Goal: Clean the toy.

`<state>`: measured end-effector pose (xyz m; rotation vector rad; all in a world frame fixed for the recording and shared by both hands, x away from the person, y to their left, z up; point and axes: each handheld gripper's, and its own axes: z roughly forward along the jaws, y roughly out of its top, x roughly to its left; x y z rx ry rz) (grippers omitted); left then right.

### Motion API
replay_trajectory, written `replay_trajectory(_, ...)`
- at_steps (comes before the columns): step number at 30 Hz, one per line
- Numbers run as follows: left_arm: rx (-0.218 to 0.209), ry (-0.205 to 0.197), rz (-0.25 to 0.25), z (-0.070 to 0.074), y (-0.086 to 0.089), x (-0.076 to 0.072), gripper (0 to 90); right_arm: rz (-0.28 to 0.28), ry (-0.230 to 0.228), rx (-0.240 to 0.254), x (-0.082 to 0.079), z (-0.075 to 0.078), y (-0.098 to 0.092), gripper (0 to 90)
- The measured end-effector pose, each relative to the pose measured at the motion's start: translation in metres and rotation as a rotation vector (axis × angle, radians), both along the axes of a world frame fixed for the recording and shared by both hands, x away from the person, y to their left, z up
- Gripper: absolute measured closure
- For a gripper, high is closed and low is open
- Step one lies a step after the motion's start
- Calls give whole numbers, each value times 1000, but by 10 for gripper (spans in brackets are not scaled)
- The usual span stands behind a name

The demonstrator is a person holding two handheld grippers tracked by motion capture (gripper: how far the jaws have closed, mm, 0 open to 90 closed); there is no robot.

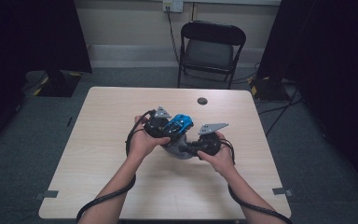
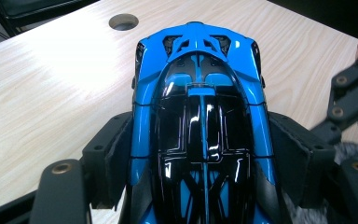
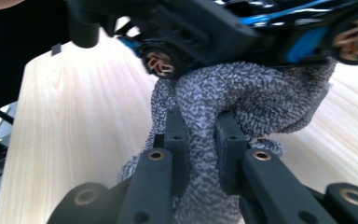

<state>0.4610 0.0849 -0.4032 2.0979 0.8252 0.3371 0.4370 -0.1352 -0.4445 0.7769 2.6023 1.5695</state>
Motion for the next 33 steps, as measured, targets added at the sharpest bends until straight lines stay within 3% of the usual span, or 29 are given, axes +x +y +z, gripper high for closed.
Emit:
replay_trajectory(6, -14, 11, 8, -1, -1, 2, 283, 58, -9, -3, -7, -4, 9, 780)
replay_trajectory(12, -21, -3, 20, 3, 0, 3, 283, 125, 2, -36, -15, -9, 18, 779)
replay_trajectory(15, -24, -7, 25, 6, 1, 3, 283, 125, 2, -55, -17, -9, 17, 779)
replay_trajectory(20, -20, -16, 27, 11, 4, 0, 283, 42, 8, -71, -8, -9, -6, 779)
replay_trajectory(24, -22, -17, 27, 12, 6, -1, 283, -57, 2, -80, 0, -5, -28, 779)
replay_trajectory(30, -15, -21, 19, 13, 7, -4, 283, -192, 9, -72, 14, -1, -61, 779)
replay_trajectory(33, -15, -23, 16, 14, 7, -6, 283, -230, 4, -66, 18, 1, -72, 779)
